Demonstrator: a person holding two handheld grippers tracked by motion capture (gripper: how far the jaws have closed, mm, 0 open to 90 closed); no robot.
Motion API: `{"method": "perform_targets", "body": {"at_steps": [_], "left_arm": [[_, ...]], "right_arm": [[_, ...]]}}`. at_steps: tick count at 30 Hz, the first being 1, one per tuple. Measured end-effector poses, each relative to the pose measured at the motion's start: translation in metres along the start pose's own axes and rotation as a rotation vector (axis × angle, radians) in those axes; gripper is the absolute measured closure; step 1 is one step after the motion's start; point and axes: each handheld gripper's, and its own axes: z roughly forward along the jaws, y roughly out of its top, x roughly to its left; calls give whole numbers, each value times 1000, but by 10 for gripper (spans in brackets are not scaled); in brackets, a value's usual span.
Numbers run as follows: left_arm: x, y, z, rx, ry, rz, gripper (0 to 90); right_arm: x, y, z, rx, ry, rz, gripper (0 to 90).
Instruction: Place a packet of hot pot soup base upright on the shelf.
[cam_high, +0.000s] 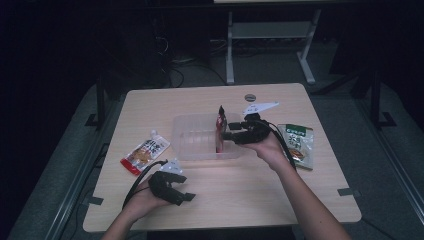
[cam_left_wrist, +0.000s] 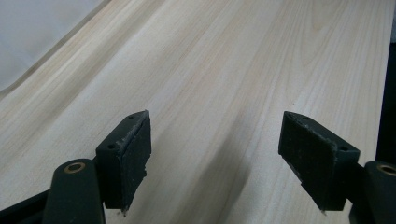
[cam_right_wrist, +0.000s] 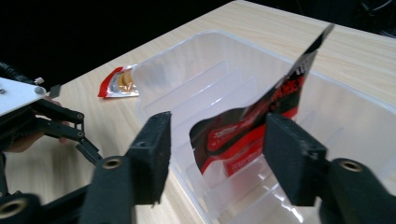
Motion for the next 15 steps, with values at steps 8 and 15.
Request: {"method": "perform_targets", "body": {"at_steps": [8, 15], "left_arm": [[0, 0, -2, -11, 2, -5, 253], [0, -1, -3, -4, 6, -6, 255]], "right_arm": [[3, -6, -15, 7, -42, -13, 330], [8, -14, -26, 9, -65, -34, 330]]}}
